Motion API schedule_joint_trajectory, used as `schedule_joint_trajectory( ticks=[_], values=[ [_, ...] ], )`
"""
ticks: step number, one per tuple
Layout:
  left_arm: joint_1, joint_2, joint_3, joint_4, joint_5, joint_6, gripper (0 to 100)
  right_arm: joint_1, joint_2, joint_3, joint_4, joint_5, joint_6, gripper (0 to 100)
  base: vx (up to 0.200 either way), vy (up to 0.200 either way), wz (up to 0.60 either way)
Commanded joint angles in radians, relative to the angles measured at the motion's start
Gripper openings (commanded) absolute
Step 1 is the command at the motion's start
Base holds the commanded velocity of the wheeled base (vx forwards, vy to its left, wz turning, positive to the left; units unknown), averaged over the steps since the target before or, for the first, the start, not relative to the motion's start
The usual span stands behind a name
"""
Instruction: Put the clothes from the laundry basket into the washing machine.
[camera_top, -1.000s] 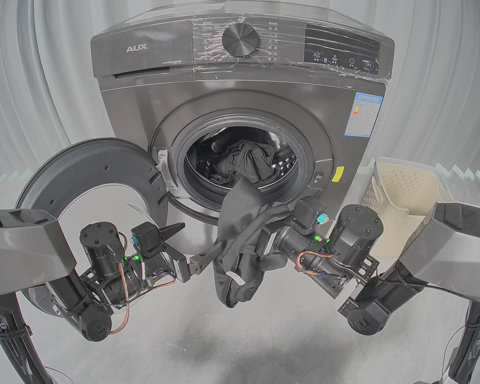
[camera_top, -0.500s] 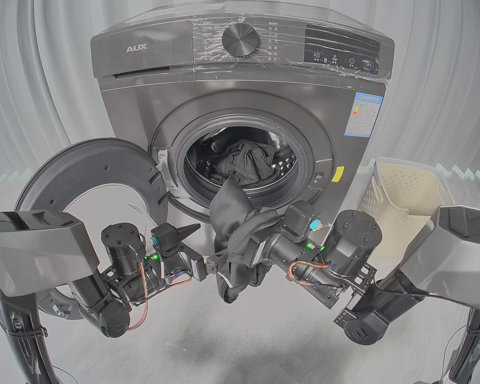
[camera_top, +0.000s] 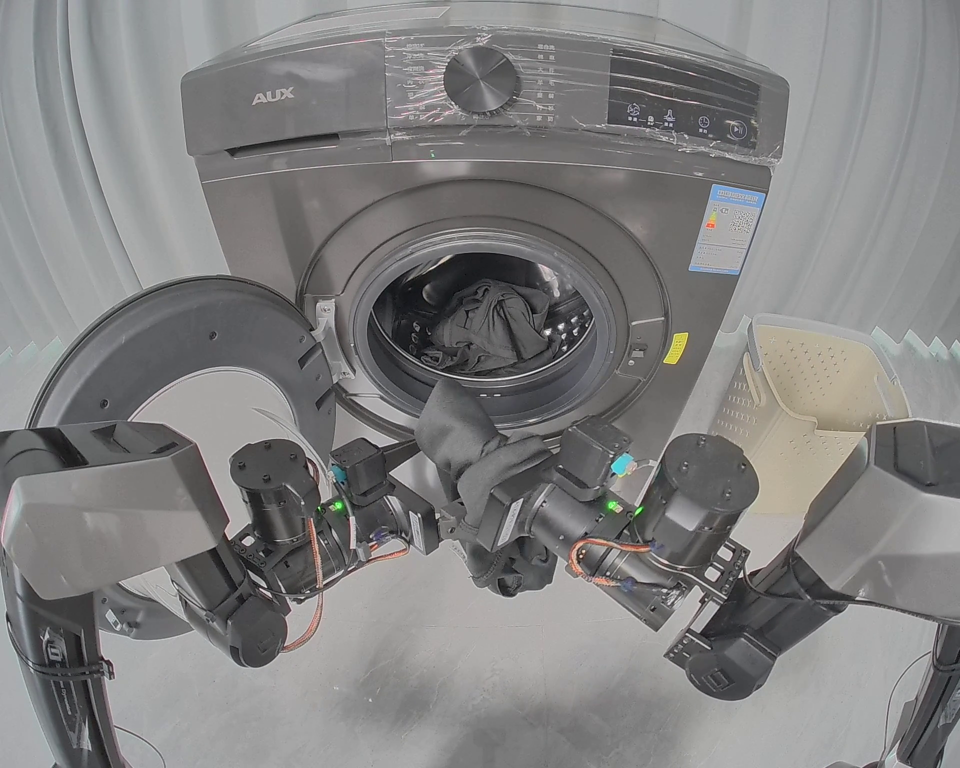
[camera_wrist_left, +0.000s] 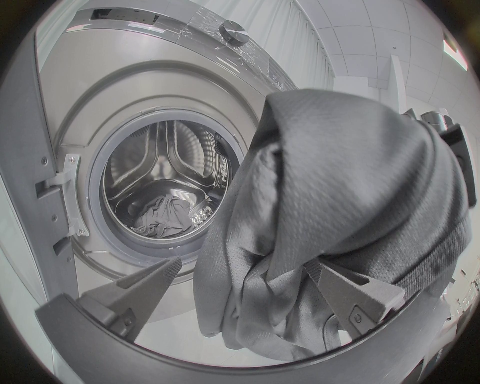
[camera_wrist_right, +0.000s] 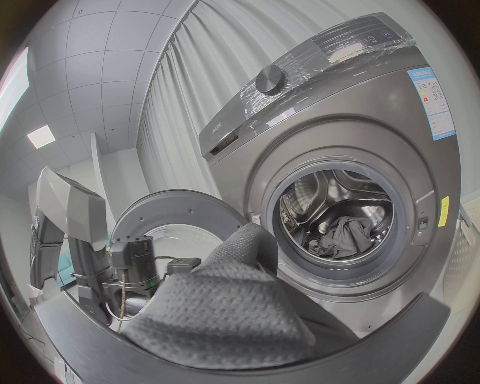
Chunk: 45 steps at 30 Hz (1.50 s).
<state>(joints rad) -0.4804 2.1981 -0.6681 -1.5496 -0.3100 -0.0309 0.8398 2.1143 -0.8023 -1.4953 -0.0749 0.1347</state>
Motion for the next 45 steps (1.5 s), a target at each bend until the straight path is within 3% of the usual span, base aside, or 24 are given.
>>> schedule_joint_trajectory(
  ticks=[1,10,15,28,29,45],
  values=[
    [0.000,-0.014,0.028,-0.003,-0.004,0.000,100,-0.033,0.004,-0.003,0.000,0.004,-0.001,0,0.000,0.000,0.00],
    [-0.004,0.005,-0.001,-0.001,-0.043,-0.004,100,0.001,-0.007,0.031,0.000,0.007,0.000,0,0.000,0.000,0.00],
    [-0.004,0.026,-0.016,0.000,-0.047,-0.004,100,0.013,-0.005,0.046,-0.022,0.032,0.000,0,0.000,0.000,0.00],
    [0.006,0.086,-0.087,-0.001,-0.044,-0.004,100,0.025,-0.011,0.064,-0.043,0.046,0.008,0,0.000,0.000,0.00],
    [0.006,0.086,-0.087,-0.001,-0.044,-0.004,0,0.025,-0.011,0.069,-0.045,0.046,0.008,0,0.000,0.000,0.00],
    [0.011,-0.006,-0.044,-0.003,-0.021,-0.007,0,-0.044,-0.019,0.089,-0.033,0.027,0.011,0,0.000,0.000,0.00]
  ],
)
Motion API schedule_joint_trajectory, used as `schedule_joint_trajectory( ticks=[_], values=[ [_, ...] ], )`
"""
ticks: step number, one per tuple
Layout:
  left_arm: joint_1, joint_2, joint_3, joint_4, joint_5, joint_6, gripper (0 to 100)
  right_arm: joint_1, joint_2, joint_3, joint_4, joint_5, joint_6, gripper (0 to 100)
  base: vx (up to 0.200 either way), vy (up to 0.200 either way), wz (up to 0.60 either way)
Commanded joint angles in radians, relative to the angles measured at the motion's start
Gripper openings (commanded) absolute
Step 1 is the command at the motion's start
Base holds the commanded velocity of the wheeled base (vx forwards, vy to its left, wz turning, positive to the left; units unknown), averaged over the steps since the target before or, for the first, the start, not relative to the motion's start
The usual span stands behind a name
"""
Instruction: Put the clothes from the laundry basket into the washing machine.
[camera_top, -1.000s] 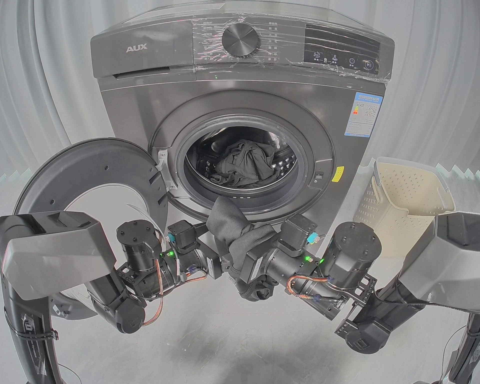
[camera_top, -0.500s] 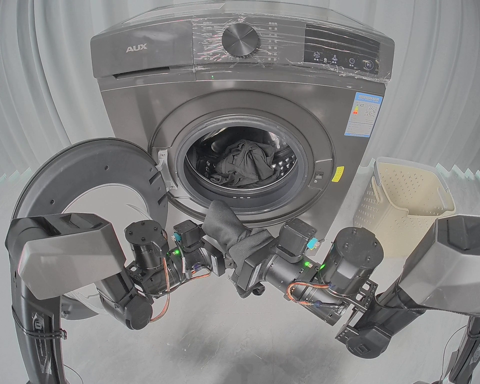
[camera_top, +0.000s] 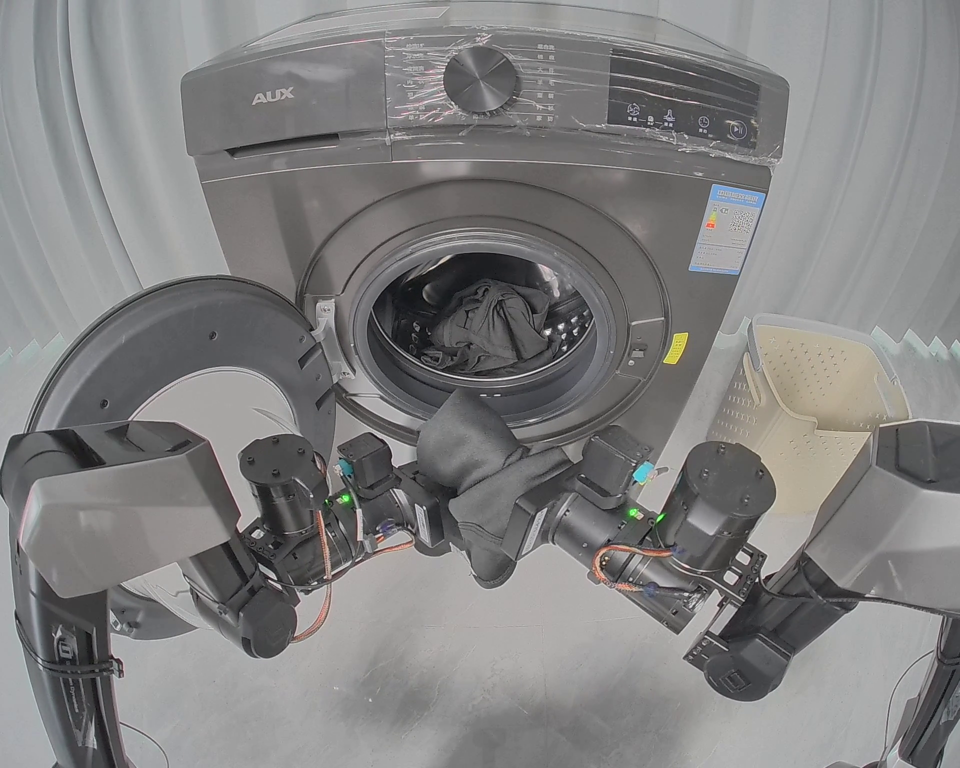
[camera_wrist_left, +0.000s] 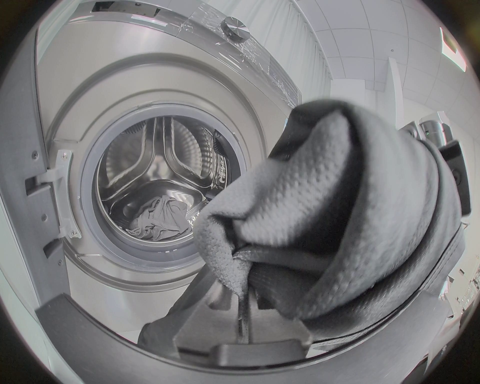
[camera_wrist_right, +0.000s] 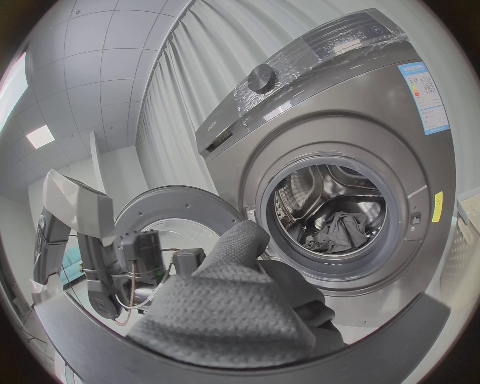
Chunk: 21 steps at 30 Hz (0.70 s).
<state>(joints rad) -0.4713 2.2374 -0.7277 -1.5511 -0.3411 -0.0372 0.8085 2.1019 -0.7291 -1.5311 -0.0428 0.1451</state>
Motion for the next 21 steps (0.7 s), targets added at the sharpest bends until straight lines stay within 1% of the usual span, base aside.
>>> schedule_joint_trajectory(
  ticks=[1,4,5,12,13,14,15,16,17,18,21],
  values=[
    [0.002,-0.050,0.016,-0.001,0.013,-0.003,0,-0.014,-0.008,0.024,0.005,-0.008,0.001,0,0.000,0.000,0.00],
    [0.008,-0.076,0.020,-0.001,0.036,-0.027,0,-0.025,-0.005,0.073,0.005,-0.034,-0.002,0,0.000,0.000,0.00],
    [0.008,-0.082,0.022,-0.001,0.037,-0.030,0,-0.025,-0.003,0.079,0.003,-0.037,-0.001,0,0.000,0.000,0.00],
    [0.006,-0.101,0.045,-0.001,0.039,-0.030,0,-0.025,-0.005,0.079,0.003,-0.039,0.001,0,0.000,0.000,0.00],
    [0.006,-0.101,0.056,-0.001,0.047,-0.029,0,-0.023,-0.006,0.083,0.003,-0.037,0.001,100,0.000,0.000,0.00],
    [0.006,-0.101,0.057,-0.001,0.048,-0.029,0,-0.023,-0.008,0.085,0.003,-0.037,0.001,100,0.000,0.000,0.00],
    [0.008,-0.105,0.073,-0.001,0.057,-0.024,0,-0.020,-0.010,0.108,0.003,-0.039,0.001,100,0.000,0.000,0.00],
    [0.010,-0.125,0.099,-0.001,0.065,-0.021,0,-0.020,-0.023,0.169,0.003,-0.037,-0.002,100,0.000,0.000,0.00],
    [0.010,-0.144,0.119,-0.001,0.065,-0.026,0,-0.015,-0.040,0.223,0.003,-0.029,-0.007,100,0.000,0.000,0.00],
    [0.010,-0.164,0.134,-0.001,0.065,-0.030,0,-0.012,-0.049,0.264,0.006,-0.028,-0.009,100,0.000,0.000,0.00],
    [0.016,-0.217,0.169,-0.001,0.063,-0.032,0,-0.002,-0.054,0.402,0.005,-0.023,-0.012,100,0.000,0.000,0.00]
  ],
)
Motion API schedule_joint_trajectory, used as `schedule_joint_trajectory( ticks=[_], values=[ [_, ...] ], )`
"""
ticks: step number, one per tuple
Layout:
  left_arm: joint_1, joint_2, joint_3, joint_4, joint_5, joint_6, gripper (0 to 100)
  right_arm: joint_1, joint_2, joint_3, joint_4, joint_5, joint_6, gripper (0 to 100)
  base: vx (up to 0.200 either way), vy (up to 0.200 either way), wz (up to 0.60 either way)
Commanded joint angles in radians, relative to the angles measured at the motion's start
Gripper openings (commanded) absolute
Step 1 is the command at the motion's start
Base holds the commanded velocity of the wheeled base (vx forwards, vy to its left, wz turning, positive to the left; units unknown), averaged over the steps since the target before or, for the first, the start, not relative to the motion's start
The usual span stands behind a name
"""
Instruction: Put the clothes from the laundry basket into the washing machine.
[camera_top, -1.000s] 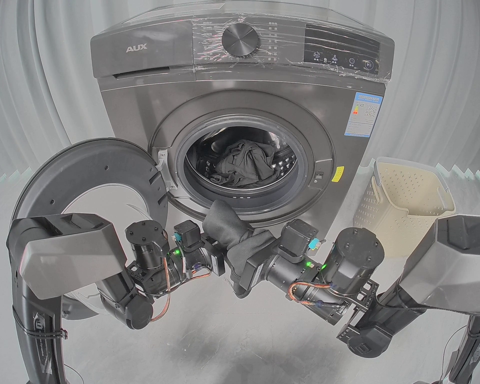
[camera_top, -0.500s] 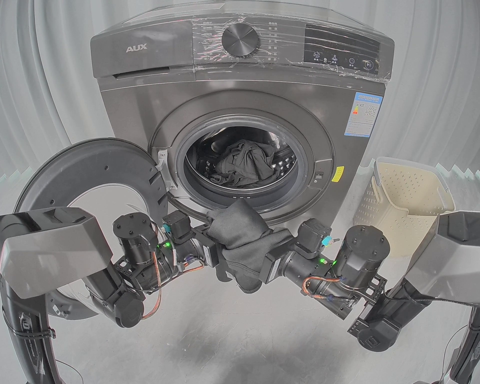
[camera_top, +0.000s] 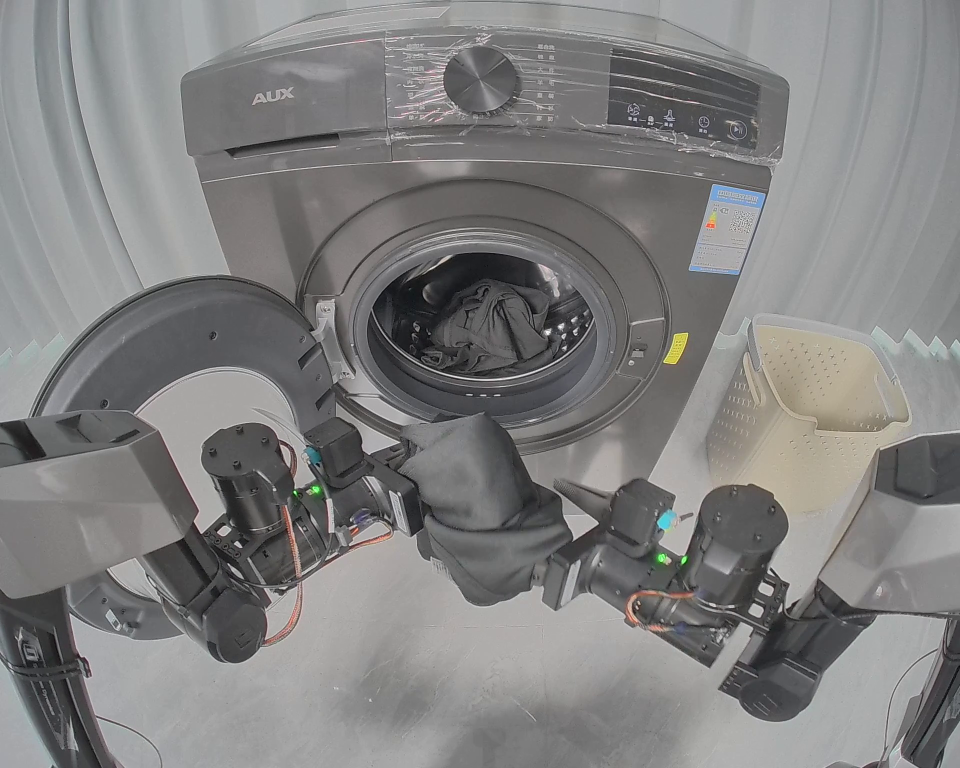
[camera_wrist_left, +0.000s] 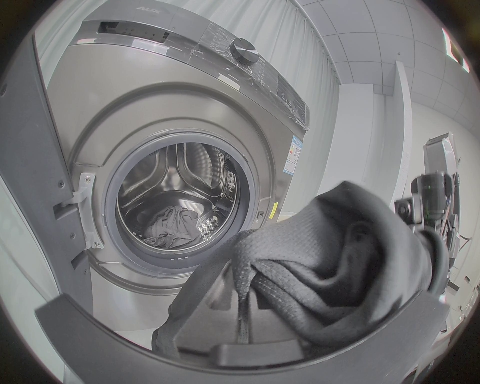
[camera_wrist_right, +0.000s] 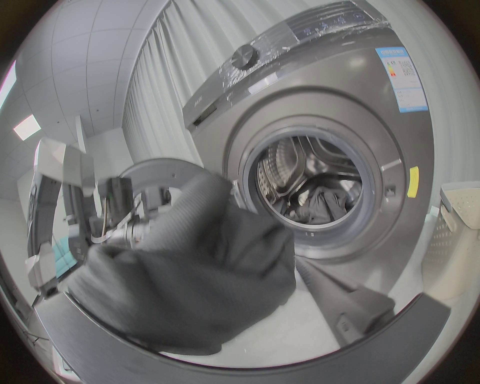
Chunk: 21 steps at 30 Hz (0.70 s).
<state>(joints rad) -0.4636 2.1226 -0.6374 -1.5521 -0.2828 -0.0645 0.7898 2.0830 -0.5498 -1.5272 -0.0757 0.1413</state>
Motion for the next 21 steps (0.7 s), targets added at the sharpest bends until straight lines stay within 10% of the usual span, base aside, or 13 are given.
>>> schedule_joint_trajectory(
  ticks=[1,10,21],
  values=[
    [0.010,-0.116,0.090,0.000,0.005,-0.005,0,0.022,-0.035,0.260,-0.001,0.010,-0.008,100,0.000,0.000,0.00],
    [0.005,-0.210,0.226,-0.002,0.007,-0.017,0,-0.001,-0.026,0.436,0.002,-0.018,-0.012,100,0.000,0.000,0.00],
    [-0.007,-0.346,0.383,0.000,0.008,-0.005,0,-0.129,-0.078,0.375,-0.014,-0.041,0.008,100,0.000,0.000,0.00]
  ],
)
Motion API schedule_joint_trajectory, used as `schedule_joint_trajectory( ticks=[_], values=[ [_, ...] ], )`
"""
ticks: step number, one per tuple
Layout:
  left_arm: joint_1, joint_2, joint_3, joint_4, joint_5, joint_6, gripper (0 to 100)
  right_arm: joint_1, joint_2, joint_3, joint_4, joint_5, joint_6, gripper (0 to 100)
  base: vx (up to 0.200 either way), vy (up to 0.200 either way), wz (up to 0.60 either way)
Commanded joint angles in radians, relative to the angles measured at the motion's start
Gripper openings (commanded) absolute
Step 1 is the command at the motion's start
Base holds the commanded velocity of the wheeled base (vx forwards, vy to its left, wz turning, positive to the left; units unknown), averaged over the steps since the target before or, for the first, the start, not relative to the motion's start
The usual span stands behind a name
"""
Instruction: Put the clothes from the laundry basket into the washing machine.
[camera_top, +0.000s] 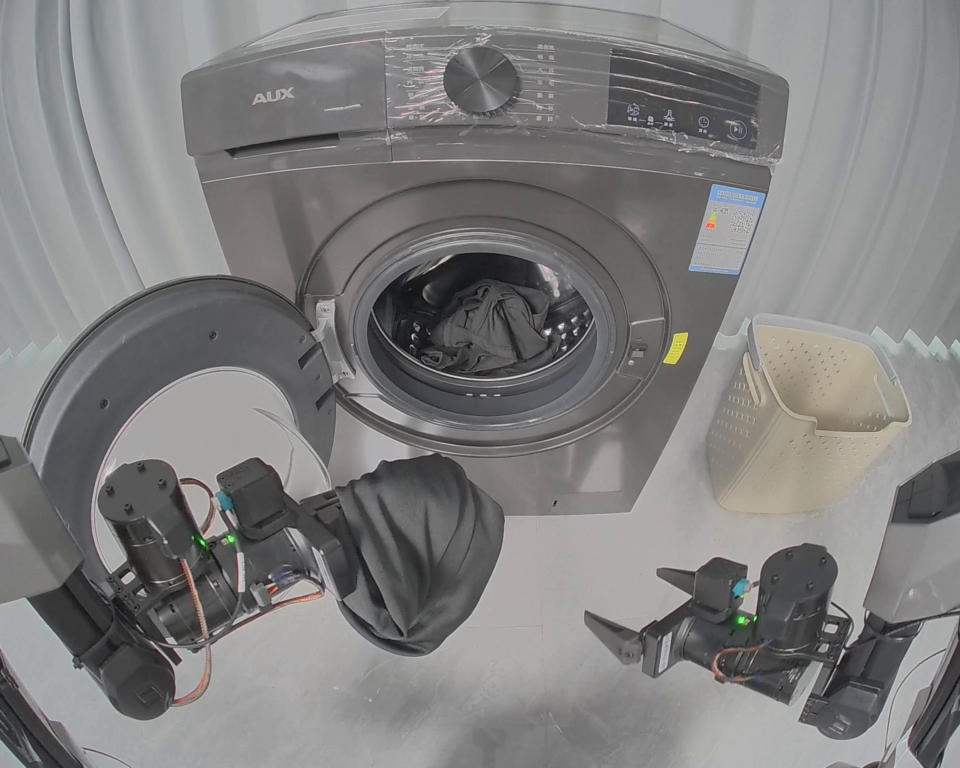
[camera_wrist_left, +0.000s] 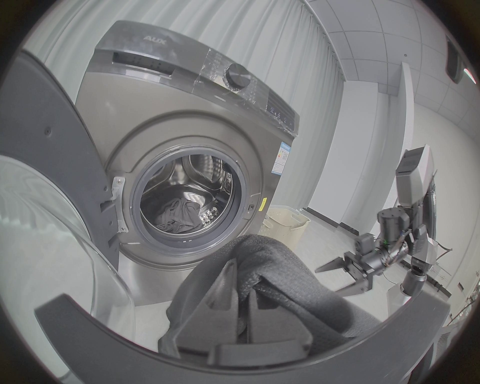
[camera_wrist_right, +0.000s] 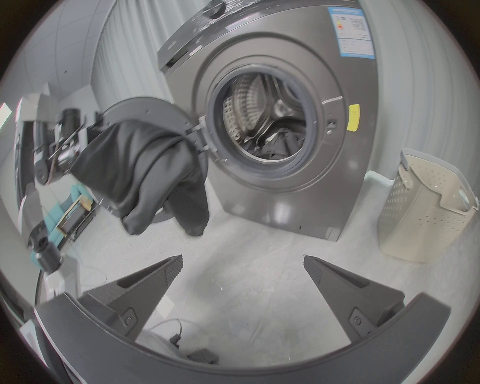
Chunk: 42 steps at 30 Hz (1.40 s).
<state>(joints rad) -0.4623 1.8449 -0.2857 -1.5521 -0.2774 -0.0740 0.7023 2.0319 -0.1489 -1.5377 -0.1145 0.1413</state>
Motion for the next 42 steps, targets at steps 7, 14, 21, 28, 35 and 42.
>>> schedule_joint_trajectory(
  ticks=[7,14,21,28,35,42],
  values=[
    [0.008,-0.062,0.042,0.000,0.029,-0.004,0,-0.050,-0.025,-0.035,-0.004,-0.040,0.034,100,0.000,0.000,0.00],
    [0.008,-0.044,0.043,0.000,0.089,0.007,0,-0.050,-0.016,-0.027,-0.004,-0.042,0.049,100,0.000,0.000,0.00],
    [-0.019,-0.044,0.060,0.000,0.089,0.011,0,-0.034,0.027,-0.032,-0.006,-0.048,0.057,100,0.086,0.000,0.00],
    [-0.035,-0.033,0.057,0.000,0.090,0.016,0,-0.021,0.019,-0.035,-0.006,-0.048,0.063,100,0.086,0.000,0.00],
    [-0.035,-0.032,0.062,0.000,0.090,0.016,0,-0.020,0.019,-0.037,-0.006,-0.050,0.063,100,0.057,0.000,0.00],
    [-0.041,-0.019,0.060,0.000,0.092,0.017,0,-0.012,0.016,-0.037,-0.006,-0.051,0.063,100,0.114,0.000,0.00]
  ],
)
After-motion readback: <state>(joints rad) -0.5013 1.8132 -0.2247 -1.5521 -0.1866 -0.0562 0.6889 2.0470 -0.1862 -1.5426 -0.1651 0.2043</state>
